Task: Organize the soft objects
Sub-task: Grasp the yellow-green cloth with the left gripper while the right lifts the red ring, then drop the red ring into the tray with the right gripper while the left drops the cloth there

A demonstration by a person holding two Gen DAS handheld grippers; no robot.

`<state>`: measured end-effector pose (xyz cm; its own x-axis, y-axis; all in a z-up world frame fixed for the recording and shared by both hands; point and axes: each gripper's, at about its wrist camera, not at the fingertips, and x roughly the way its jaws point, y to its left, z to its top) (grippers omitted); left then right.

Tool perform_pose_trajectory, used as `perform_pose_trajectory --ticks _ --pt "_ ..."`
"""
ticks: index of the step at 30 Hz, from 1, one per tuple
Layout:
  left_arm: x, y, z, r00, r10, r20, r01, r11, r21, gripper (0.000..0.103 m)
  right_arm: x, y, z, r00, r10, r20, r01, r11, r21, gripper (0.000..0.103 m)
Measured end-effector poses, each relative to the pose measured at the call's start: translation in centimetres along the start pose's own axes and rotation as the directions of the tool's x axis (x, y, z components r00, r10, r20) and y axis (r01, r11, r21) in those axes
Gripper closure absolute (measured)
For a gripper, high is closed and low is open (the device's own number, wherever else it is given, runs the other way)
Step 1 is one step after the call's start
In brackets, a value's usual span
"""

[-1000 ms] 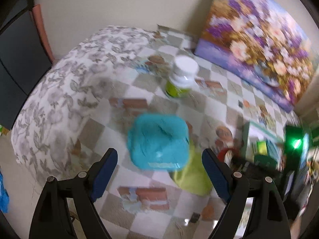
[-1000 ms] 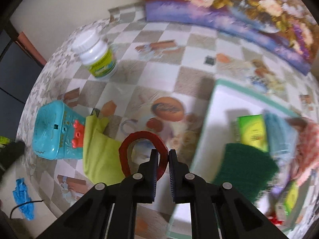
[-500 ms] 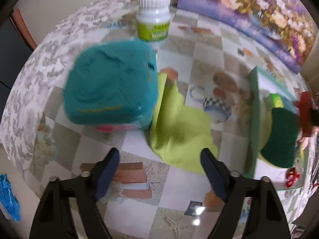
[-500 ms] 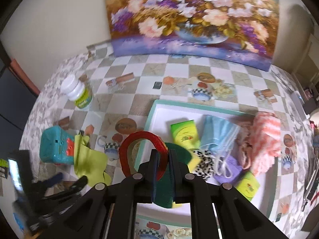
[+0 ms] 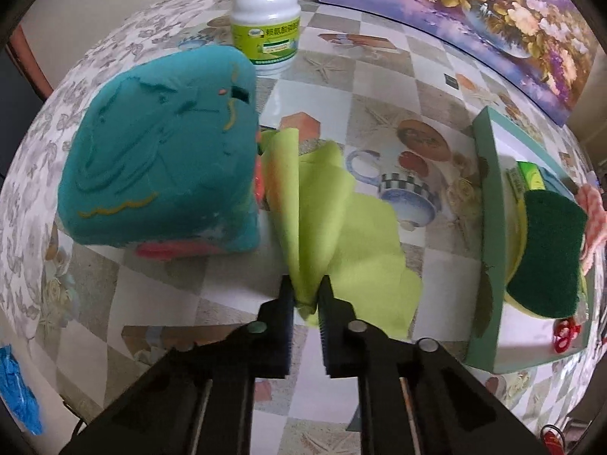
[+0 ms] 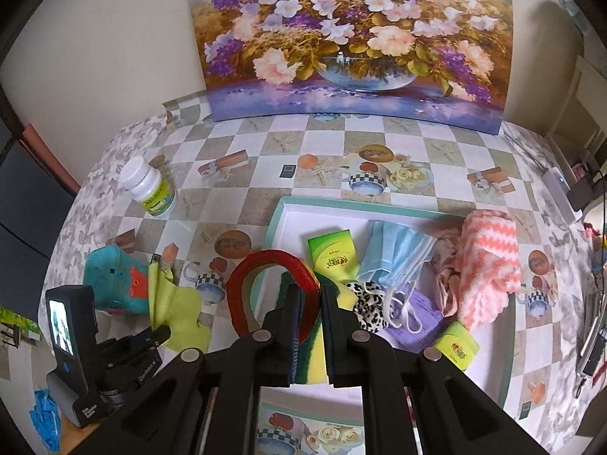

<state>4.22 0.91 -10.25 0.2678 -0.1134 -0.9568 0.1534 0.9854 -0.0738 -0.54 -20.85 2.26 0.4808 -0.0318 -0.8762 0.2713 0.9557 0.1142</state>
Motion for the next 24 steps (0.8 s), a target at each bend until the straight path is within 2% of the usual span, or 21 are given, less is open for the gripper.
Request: perform_pose_trajectory --ticks 3,6,9,12,16,20,24 --pt "-0.7 -0.1 -0.3 0.999 -0.04 0.005 0.04 0.999 -0.001 0.096 -0.3 -1.0 -0.4 1.0 -0.001 0.001 0.001 1.0 0.02 0.092" --pt "-2.6 -1.0 -0.3 0.996 -0.074 0.053 0.073 0.997 0.023 0.097 -0.8 -2.3 -0.8 1.0 0.0 0.005 0.0 0.999 0.05 0.092" --pt "-4.9 -2.2 0.0 0.985 -0.137 0.101 0.133 0.99 0.052 0.097 -1.1 -3.9 -1.4 1.0 -0.002 0.002 0.002 0.996 0.089 0.092" --pt "-7.6 -3.9 -0.1 0.97 -0.186 0.154 0.171 0.98 0.104 0.097 -1.2 -5.6 -2.1 1.0 -0.009 -0.02 0.011 0.991 0.133 0.092" --pt "-10.8 -7.1 0.3 0.941 -0.27 0.203 0.232 0.953 0.193 0.097 -0.7 -7.8 -3.3 0.998 -0.023 -0.066 0.035 0.983 0.179 0.092" --pt "-12.6 -10.6 0.0 0.918 -0.344 0.196 0.29 0.921 0.261 0.097 0.0 -9.6 -4.3 0.994 -0.022 -0.105 0.044 0.976 0.215 0.092" --pt "-12.4 -14.2 -0.2 0.913 -0.378 0.155 0.316 0.894 0.318 0.097 0.8 -11.1 -5.2 0.99 -0.017 -0.143 0.053 0.968 0.247 0.092"
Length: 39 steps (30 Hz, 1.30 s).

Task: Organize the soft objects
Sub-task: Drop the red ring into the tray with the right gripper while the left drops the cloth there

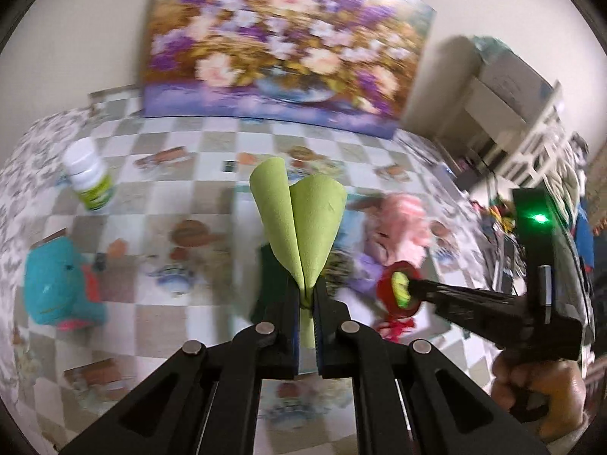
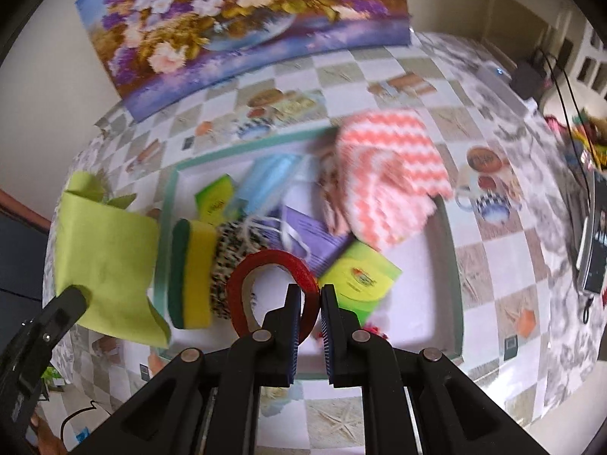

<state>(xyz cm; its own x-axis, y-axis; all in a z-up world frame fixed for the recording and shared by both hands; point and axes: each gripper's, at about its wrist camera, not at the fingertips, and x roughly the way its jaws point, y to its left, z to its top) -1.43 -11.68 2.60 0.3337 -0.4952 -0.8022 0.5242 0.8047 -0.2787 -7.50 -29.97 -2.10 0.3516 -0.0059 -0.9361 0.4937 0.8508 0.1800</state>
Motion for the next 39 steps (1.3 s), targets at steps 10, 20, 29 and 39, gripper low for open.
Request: perform_pose_trajectory --ticks 10,20,29,39 --pt "3.7 -3.4 -0.9 0.997 -0.004 -0.08 0.01 0.998 0.068 0.096 1.8 -1.3 -0.7 0.997 -0.022 -0.073 0.022 1.0 0.009 0.088" --pt "3.6 -0.8 -1.6 0.994 0.082 -0.067 -0.08 0.996 0.033 0.061 1.6 -0.7 -0.7 0.997 -0.033 -0.063 0.032 0.999 -0.005 0.069" --pt "2.4 2.6 -2.1 0.961 0.275 -0.014 -0.275 0.961 -0.004 0.016 0.5 0.9 -1.8 0.998 -0.063 -0.013 0.062 0.997 -0.048 0.04" --pt "0.8 5.0 -3.2 0.935 0.353 -0.016 -0.354 0.934 -0.057 0.008 -0.5 3.2 -3.7 0.997 -0.065 0.05 0.07 0.991 -0.116 0.012"
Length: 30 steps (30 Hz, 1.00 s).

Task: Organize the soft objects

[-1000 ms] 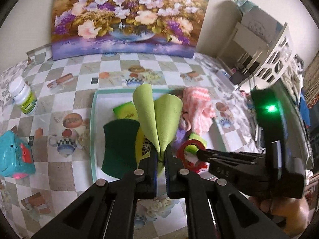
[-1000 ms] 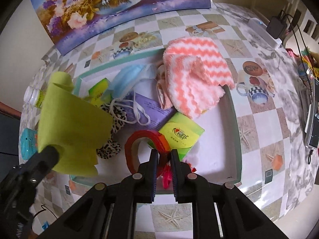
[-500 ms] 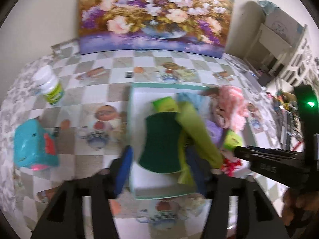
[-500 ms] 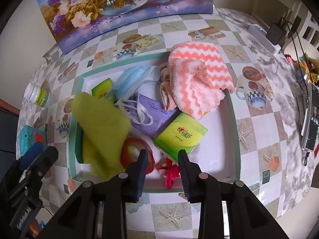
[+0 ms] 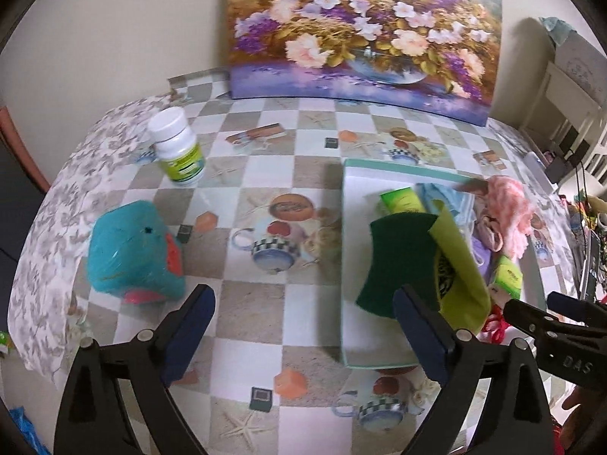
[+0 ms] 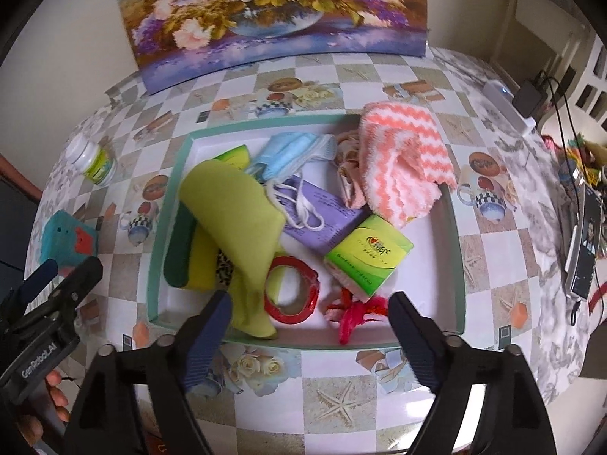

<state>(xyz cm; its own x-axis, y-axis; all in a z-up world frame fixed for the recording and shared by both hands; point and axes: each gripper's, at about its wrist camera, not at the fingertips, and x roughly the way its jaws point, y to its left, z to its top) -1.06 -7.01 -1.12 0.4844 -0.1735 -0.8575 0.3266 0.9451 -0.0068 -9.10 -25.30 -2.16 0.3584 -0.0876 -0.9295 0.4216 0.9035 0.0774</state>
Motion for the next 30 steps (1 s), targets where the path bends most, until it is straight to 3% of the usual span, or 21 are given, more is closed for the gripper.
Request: perform_pose_trajectory --ticks 3,15,30 --pt "-0.2 0.5 -0.3 1.0 0.024 -0.004 -0.024 1.0 -0.01 0.008 -0.3 0.7 -0.4 1.0 -0.008 0.015 0.008 1.0 -0.023 0.004" --pt "-0.8 0.8 -1.2 0.987 0.162 -0.003 -0.162 0.986 0.029 0.008 -1.1 1.5 -1.1 0.999 -0.012 0.042 0.014 0.999 -0.045 0.003" --pt "-1.1 1.2 -1.2 0.975 0.222 -0.004 -0.221 0.975 0.022 0.008 -1.4 1.5 -1.0 0.999 -0.009 0.049 0.011 0.999 -0.042 0.003"
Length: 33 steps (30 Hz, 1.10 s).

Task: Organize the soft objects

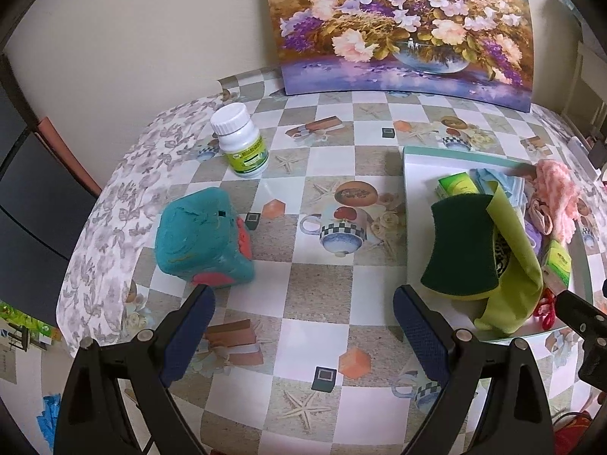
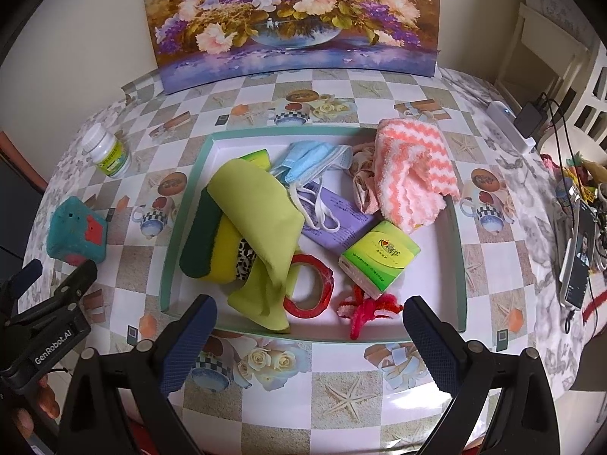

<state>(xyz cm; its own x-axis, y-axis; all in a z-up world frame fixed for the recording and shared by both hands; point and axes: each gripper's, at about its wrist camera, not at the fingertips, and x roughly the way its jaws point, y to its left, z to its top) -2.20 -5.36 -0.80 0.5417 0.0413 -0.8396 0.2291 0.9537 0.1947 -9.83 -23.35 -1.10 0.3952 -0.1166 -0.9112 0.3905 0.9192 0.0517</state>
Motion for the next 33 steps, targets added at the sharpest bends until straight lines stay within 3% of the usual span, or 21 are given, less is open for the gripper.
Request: perform_pose_trajectory --ticks 33 --pt "0.42 0.14 -0.02 0.999 0.047 -0.017 -0.047 0.999 0.006 0.008 -0.08 -0.36 0.31 1.0 -0.004 0.002 0.004 1.0 0.003 0.003"
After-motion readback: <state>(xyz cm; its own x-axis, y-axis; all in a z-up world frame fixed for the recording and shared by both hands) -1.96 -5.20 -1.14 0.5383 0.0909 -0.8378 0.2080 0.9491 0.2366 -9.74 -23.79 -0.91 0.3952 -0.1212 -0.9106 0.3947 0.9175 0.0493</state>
